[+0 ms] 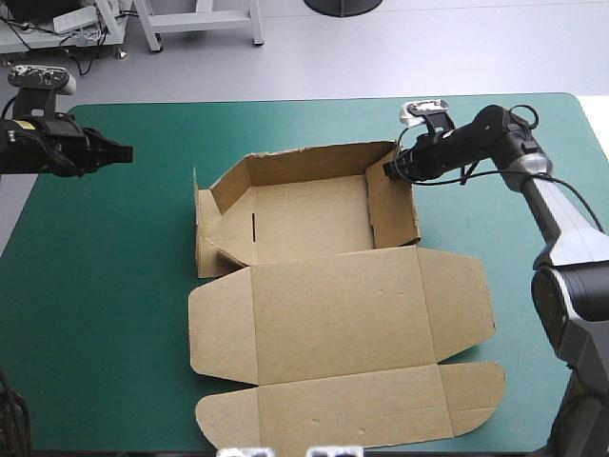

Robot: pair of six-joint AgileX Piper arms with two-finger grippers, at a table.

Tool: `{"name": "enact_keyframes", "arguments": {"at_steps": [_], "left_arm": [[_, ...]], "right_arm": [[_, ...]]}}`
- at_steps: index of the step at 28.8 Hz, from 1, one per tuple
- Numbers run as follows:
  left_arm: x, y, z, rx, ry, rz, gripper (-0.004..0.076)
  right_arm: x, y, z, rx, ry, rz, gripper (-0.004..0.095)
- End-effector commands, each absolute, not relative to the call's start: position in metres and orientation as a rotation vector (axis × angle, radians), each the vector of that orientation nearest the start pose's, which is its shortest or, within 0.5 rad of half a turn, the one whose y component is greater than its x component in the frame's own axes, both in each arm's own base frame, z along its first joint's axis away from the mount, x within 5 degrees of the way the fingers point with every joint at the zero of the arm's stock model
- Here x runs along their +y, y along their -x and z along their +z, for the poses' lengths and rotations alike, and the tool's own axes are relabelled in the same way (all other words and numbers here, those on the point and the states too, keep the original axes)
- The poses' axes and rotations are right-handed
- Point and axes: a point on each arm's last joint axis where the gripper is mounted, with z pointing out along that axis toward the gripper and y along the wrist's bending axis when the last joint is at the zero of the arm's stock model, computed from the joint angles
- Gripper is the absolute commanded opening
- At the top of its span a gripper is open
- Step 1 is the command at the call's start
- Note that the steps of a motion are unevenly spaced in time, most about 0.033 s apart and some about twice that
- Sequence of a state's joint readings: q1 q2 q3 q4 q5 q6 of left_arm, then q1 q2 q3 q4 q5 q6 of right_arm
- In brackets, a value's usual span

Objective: Fold the box

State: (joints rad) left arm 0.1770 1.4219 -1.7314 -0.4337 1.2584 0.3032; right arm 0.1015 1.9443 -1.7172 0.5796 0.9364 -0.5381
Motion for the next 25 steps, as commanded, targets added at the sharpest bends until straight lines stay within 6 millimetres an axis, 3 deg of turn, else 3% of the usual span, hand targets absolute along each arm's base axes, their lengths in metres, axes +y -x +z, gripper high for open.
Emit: {"name": "enact_keyframes", "arguments": {"at_steps": [1,5,13,14,20,23,25], "left_arm": [[0.009,-0.272,0.471,2.317,-0.195,-0.366,-0.0001],[0.011,-0.277,0.464,2.341,-0.205,-0.357,-0.0001],[0.021,-0.289,0.450,2.411,-0.199,-0.246,-0.0001],[0.021,-0.293,0.447,2.420,-0.196,-0.260,-0.0001],[0.023,-0.304,0.436,2.453,-0.190,-0.277,-0.0001],[0.024,-0.308,0.433,2.464,-0.190,-0.280,-0.0001],[0.024,-0.309,0.432,2.462,-0.208,-0.277,-0.0001]], "right_arm": [[0.085,-0.422,0.335,2.334,0.517,0.516,0.0357],[0.080,-0.419,0.352,2.375,0.537,0.446,0.0401],[0.078,-0.401,0.414,2.370,0.550,0.440,0.0400],[0.077,-0.392,0.432,2.334,0.506,0.449,0.0399],[0.071,-0.354,0.470,2.277,0.407,0.431,0.0400],[0.073,-0.328,0.478,2.282,0.388,0.425,0.0400],[0.075,-0.316,0.473,2.303,0.418,0.423,0.0400]]}}
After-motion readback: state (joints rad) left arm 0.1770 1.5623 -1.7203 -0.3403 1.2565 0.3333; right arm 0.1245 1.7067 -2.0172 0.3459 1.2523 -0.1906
